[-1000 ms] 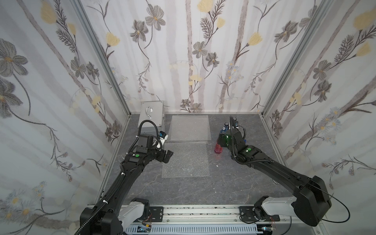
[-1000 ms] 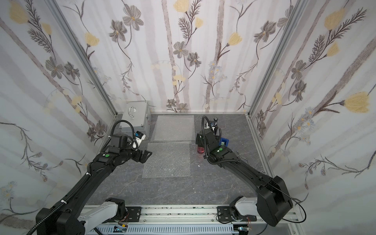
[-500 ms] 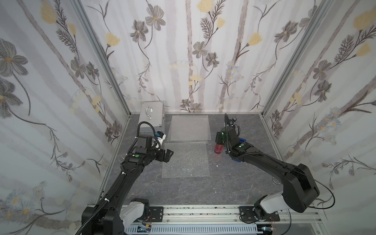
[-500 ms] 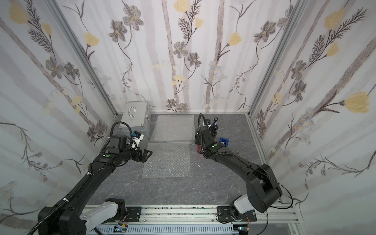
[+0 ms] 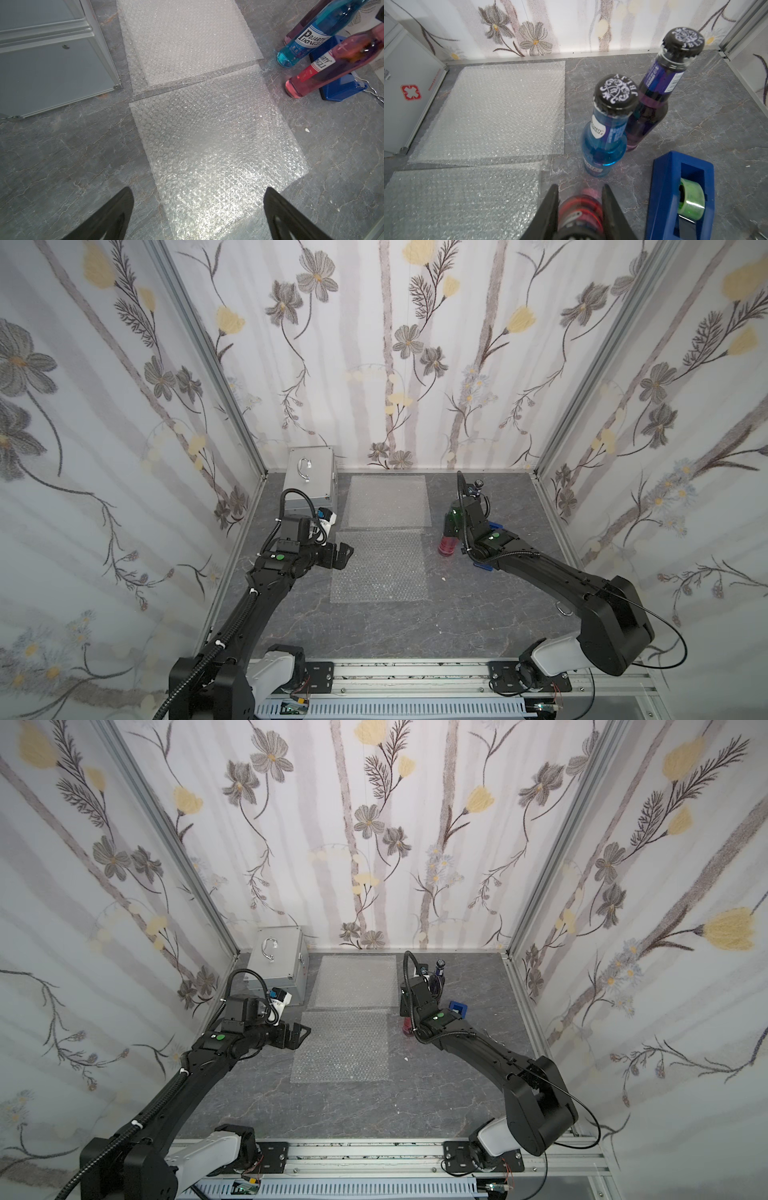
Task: Wrap wine bottles in bubble wrap
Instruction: Pick up the wine bottle from the center of the board, then place the wine bottle on the bubble wrap.
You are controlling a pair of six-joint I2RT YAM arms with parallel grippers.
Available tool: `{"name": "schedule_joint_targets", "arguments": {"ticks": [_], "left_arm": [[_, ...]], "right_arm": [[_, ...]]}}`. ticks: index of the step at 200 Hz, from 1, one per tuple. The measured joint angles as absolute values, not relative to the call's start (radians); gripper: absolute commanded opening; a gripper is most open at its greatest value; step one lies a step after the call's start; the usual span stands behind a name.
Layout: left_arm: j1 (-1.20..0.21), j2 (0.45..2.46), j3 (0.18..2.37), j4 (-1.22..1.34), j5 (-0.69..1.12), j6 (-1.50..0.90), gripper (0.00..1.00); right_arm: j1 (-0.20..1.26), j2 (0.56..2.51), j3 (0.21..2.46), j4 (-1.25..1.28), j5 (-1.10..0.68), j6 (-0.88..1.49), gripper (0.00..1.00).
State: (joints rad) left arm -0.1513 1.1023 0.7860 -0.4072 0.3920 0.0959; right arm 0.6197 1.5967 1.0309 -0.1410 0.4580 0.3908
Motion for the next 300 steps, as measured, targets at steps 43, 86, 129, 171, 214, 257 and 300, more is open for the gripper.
{"name": "schedule_joint_targets", "arguments": {"ticks": [43,86,129,171,214,257,300], "left_arm": [[-0.146,1.153,0.831,-0.400,0.375,0.050,1.00],[-0.159,1.178,0.844,-0.385,0.506,0.025,1.00],[-0.241,1.211,0.900,-0.372,0.736,0.091,1.00],[-0.309,1.319,0.987,-0.344,0.885,0.184,1.00],[-0.368,1.372,0.989,-0.275,1.014,0.184,1.00],[-0.410,1.435,0.986,-0.215,1.028,0.206,1.00],[-0.449,1.473,1.020,-0.226,1.001,0.278,0.91]], "right_arm": [[0.651,1.499,1.194,-0.345,0.418,0.400,0.00],[0.683,1.555,1.374,-0.569,0.260,0.465,0.00],[0.733,1.602,1.412,-0.663,0.020,0.538,0.00],[0.739,1.655,1.418,-0.652,-0.128,0.583,0.00],[0.739,1.695,1.443,-0.604,-0.214,0.609,0.00],[0.738,1.736,1.478,-0.588,-0.275,0.612,0.00],[0.726,1.741,1.500,-0.569,-0.313,0.613,0.00]]}}
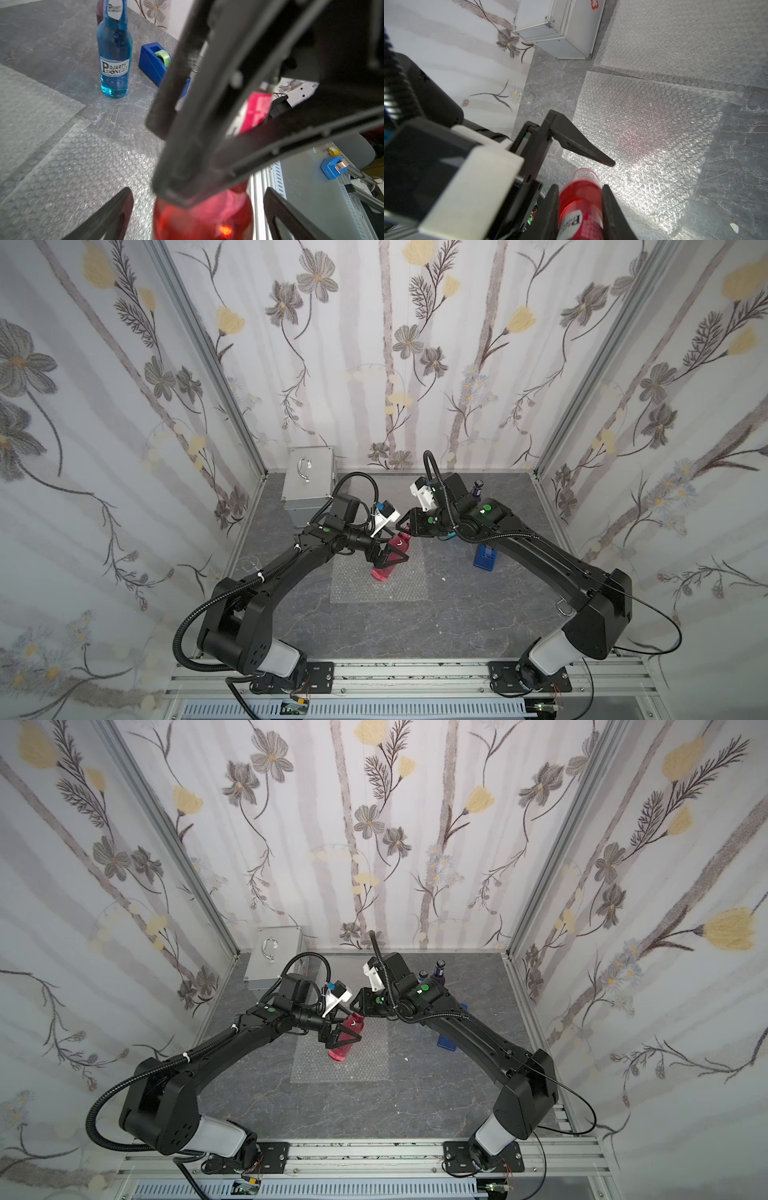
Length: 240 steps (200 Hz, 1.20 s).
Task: Wrap wine bottles in bubble wrap
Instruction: Place the wine bottle on the bubble wrap.
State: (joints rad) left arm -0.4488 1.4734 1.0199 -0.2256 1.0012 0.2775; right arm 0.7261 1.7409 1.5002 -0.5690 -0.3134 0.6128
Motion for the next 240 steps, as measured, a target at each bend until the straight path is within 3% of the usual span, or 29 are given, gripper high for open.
{"name": "schedule_joint_targets", "arguments": {"ticks": [15,57,74,100,128,153,185,240], "left_arm": [[-0.450,1.473,1.020,-0.234,0.993,0.277,0.81],[-0.453,1.446,1.000,-0.241,0.971,0.247,0.36],[-0.450,1.438,0.995,-0.244,0.963,0.237,0.27],[-0.450,1.419,0.986,-0.242,0.939,0.171,0.18],[-0.451,1.402,0.966,-0.231,0.925,0.068,0.07],[-0.452,1.397,0.952,-0.242,0.851,-0.048,0.04],[-0.457,1.411,0.944,-0.300,0.709,-0.198,0.00],[-0.489,1.566,0.998,-0.342,0.529,-0.455,0.00]], "right_arm": [[0.718,1.744,1.502,-0.561,-0.318,0.613,0.00],[0.706,1.758,1.503,-0.550,-0.334,0.617,0.00],[0.705,1.767,1.503,-0.541,-0.339,0.621,0.00],[0.705,1.775,1.504,-0.517,-0.344,0.633,0.00],[0.705,1.782,1.496,-0.497,-0.349,0.655,0.45],[0.702,1.773,1.491,-0.479,-0.342,0.675,0.64],[0.678,1.687,1.428,-0.463,-0.287,0.712,0.70],[0.656,1.530,1.196,-0.429,-0.128,0.773,0.67]]}}
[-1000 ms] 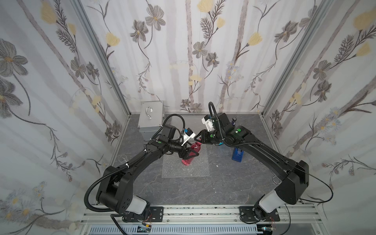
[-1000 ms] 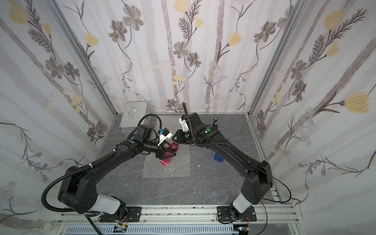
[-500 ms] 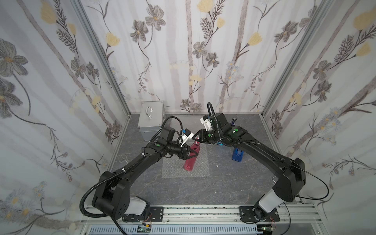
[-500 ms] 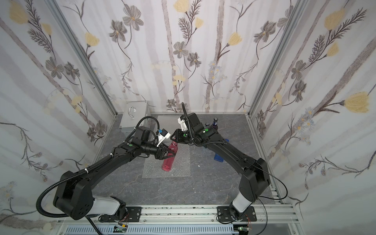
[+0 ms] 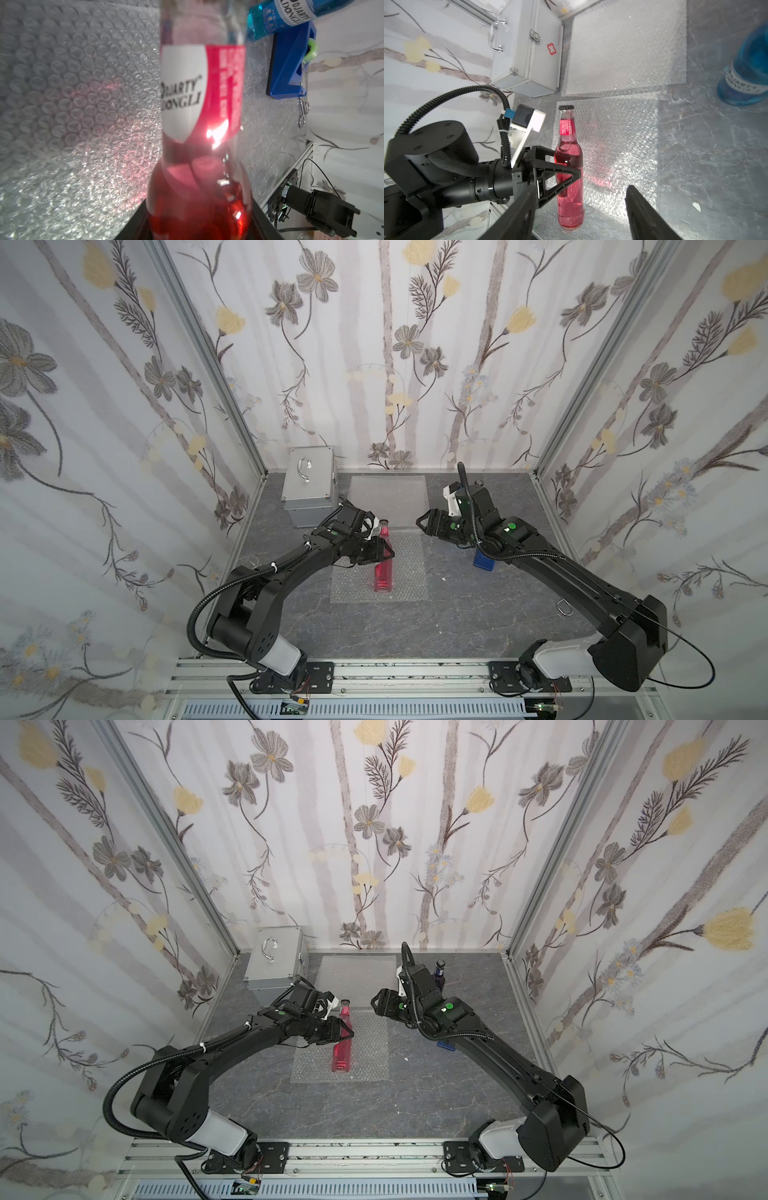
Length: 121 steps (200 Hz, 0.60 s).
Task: Wrap wine bottles in bubble wrap
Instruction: Place the wine bottle on the bubble wrap.
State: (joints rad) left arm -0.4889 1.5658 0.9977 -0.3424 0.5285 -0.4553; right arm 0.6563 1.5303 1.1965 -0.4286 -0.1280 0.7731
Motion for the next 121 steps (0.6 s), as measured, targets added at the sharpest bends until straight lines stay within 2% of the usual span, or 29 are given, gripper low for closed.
{"name": "schedule_joint_targets", "arguments": {"ticks": [54,121], "left_arm": [[-0.528,1.732,1.092,-0.405,0.449,-0.532,0.00],[-0.523,1.810,1.141,-0.467,0.411,-0.554,0.00]], "right_arm": [[0.654,1.508,1.004,-0.390,-0.070,0.834,0.61],[0.628,1.646,0.953,-0.274,-0.108,0.841,0.56]]}}
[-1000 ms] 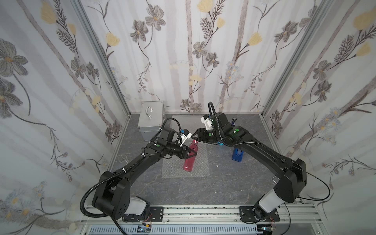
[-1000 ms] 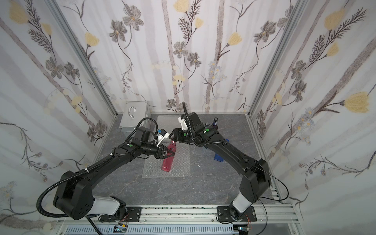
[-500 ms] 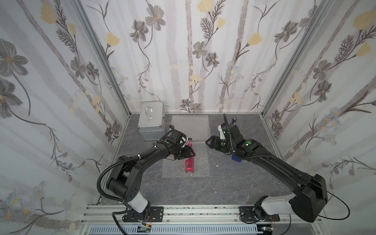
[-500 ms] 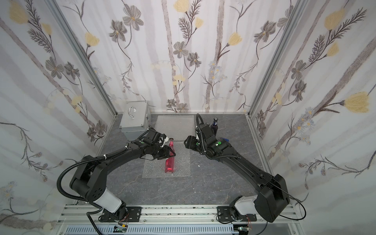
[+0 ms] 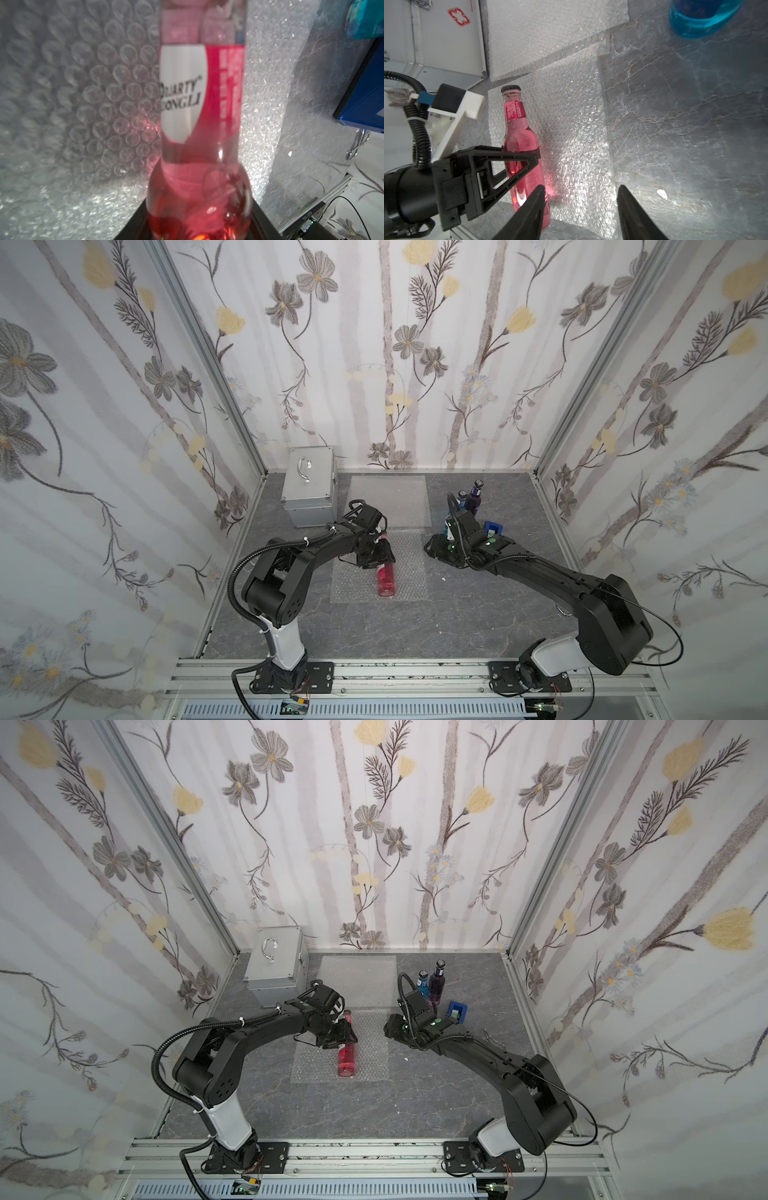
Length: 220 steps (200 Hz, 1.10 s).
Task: Wrap wine bottles in bubble wrap
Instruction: Place the wine bottle on the bubble wrap.
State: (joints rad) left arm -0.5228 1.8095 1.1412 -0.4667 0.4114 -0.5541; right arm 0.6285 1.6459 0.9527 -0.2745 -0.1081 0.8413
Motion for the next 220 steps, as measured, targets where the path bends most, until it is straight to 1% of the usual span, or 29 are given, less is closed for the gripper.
{"name": "schedule_joint_targets", "arguments": {"ticks": [35,81,122,138,150,164,172,192,220], "left_arm": [[-0.525,1.839,1.158,-0.470,0.419,-0.554,0.00],[-0.526,1.885,1.186,-0.490,0.442,-0.553,0.00],[-0.526,1.909,1.211,-0.501,0.459,-0.553,0.04],[-0.526,1.913,1.215,-0.505,0.461,-0.553,0.10],[-0.525,1.914,1.217,-0.508,0.461,-0.553,0.18],[-0.525,1.914,1.217,-0.509,0.460,-0.553,0.29],[-0.525,1.911,1.217,-0.509,0.459,-0.552,0.34],[-0.526,1.894,1.209,-0.517,0.435,-0.549,0.43],[-0.524,1.864,1.191,-0.542,0.411,-0.545,0.50]], "right_arm": [[0.625,1.713,0.953,-0.233,-0.145,0.841,0.53],[0.615,1.781,0.951,-0.181,-0.197,0.833,0.53],[0.595,1.814,0.904,-0.142,-0.237,0.832,0.52],[0.590,1.829,0.888,-0.134,-0.250,0.830,0.51],[0.588,1.842,0.877,-0.123,-0.264,0.825,0.50],[0.587,1.858,0.867,-0.107,-0.280,0.825,0.48],[0.587,1.864,0.865,-0.097,-0.296,0.825,0.47],[0.587,1.878,0.862,-0.062,-0.324,0.826,0.44],[0.587,1.891,0.860,-0.029,-0.361,0.826,0.43]]}}
